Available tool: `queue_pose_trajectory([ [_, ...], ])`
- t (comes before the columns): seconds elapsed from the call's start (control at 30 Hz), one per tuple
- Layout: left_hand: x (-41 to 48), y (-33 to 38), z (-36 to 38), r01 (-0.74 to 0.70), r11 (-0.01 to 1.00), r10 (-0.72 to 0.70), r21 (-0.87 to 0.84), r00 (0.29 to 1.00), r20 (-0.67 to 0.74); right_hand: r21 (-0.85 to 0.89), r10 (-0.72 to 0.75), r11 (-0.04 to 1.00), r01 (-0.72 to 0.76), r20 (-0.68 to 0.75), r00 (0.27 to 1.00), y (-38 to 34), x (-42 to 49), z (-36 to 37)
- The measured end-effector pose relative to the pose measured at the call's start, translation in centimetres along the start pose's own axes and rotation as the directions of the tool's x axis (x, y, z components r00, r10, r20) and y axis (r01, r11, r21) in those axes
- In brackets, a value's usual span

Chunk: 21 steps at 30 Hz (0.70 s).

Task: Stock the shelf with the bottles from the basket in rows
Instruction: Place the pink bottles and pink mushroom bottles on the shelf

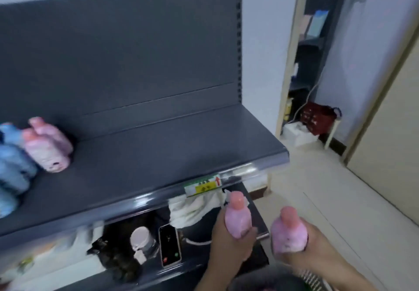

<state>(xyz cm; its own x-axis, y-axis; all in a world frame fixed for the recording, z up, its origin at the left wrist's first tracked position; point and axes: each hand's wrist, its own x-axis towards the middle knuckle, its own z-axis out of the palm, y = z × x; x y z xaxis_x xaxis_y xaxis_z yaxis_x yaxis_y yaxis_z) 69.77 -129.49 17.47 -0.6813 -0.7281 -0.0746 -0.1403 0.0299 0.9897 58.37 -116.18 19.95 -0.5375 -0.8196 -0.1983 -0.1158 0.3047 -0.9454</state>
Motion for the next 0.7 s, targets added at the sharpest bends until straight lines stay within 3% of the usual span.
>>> queue_pose_trajectory([
  [0.07,-1.2,2.1,-2.9,-0.034,0.999,0.031,-0.026,0.994,-0.102,0.023,-0.052,0.998,0.05,0.078,0.996,-2.0,0.8,1.3],
  [0.17,-2.4,4.1,-7.1,-0.079,0.995,0.062,-0.056,0.963,-0.262,0.036,-0.095,0.995,0.092,0.085,0.992,-6.4,3.0,3.8],
  [0.37,-2.2,7.2,-16.8,-0.159,0.983,0.087,-0.092,0.846,-0.525,0.097,-0.247,0.967,0.237,0.11,0.963,-14.9,7.3,10.6],
  [0.57,-1.1,8.7,-28.1,-0.273,0.962,0.19,-0.026,0.732,-0.654,0.216,-0.322,0.933,0.288,0.142,0.936,-20.8,10.9,19.8],
  [0.7,0.0,8.1,-33.5,-0.27,0.963,0.195,0.012,0.666,-0.72,0.213,-0.311,0.936,0.281,0.12,0.943,-23.1,13.5,26.7],
])
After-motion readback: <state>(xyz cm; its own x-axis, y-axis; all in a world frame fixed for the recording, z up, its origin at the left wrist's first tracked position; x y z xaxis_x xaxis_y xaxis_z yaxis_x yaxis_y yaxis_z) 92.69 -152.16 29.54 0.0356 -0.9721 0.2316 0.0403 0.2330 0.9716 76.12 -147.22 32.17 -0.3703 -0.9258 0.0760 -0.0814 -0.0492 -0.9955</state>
